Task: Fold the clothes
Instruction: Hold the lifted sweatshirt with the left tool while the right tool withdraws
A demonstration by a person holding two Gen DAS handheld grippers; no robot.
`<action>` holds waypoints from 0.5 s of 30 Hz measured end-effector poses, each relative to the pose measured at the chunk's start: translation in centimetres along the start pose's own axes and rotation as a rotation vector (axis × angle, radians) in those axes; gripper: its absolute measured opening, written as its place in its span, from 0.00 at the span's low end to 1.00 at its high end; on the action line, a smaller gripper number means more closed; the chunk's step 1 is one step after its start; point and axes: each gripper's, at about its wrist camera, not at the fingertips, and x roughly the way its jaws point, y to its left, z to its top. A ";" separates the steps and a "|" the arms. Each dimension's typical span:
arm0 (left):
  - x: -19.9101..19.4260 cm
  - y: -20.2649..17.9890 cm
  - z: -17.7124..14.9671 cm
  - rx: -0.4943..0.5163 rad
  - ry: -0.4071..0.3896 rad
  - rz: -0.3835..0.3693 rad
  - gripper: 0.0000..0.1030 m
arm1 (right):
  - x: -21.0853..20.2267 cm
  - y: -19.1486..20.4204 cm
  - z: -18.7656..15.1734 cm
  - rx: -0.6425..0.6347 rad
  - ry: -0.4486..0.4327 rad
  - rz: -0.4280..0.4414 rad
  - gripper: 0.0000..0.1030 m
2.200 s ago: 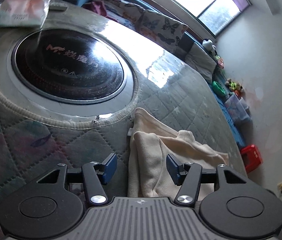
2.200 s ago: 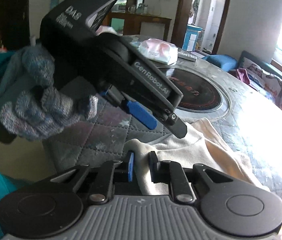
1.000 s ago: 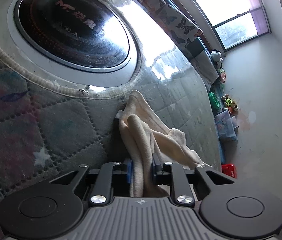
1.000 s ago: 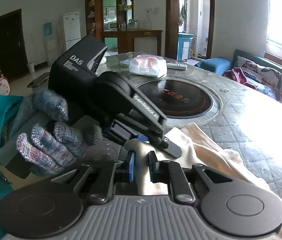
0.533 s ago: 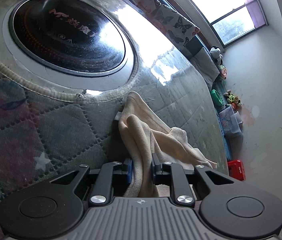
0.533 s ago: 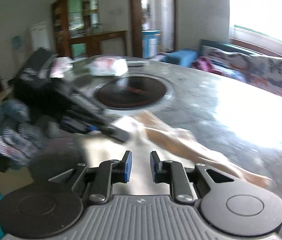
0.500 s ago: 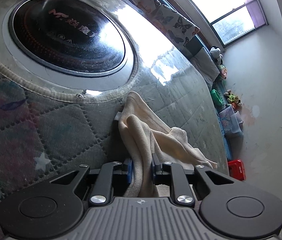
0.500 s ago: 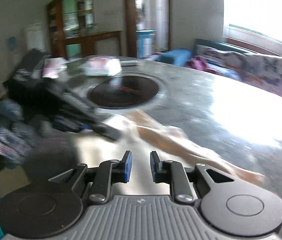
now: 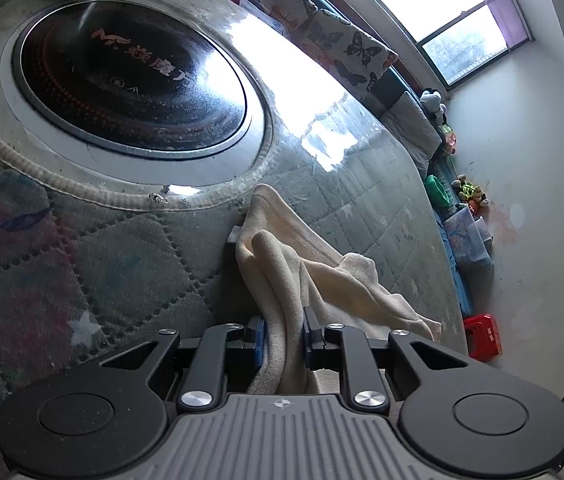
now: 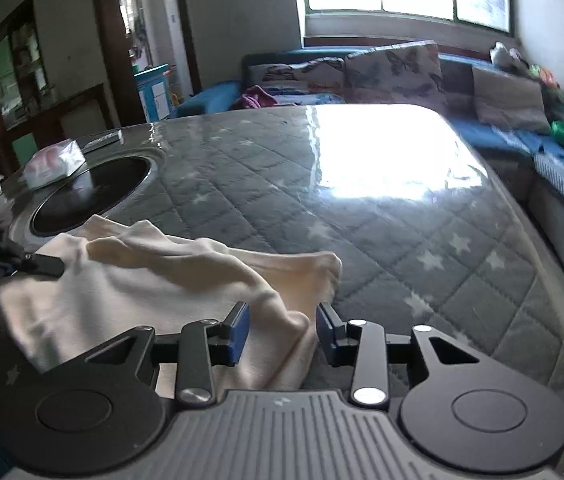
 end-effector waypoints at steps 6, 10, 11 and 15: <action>0.1 -0.2 -0.1 0.018 -0.005 0.012 0.19 | -0.1 -0.9 -0.6 0.050 0.001 0.018 0.36; 0.1 -0.2 -0.1 0.019 -0.005 0.014 0.19 | -0.1 -1.1 -0.7 0.075 -0.007 0.017 0.36; 0.1 -0.2 -0.1 0.020 -0.005 0.014 0.19 | -0.1 -1.2 -0.7 0.081 -0.009 0.018 0.36; 0.1 -0.3 -0.1 0.026 -0.006 0.019 0.19 | -0.1 -1.1 -0.9 0.093 -0.018 0.019 0.37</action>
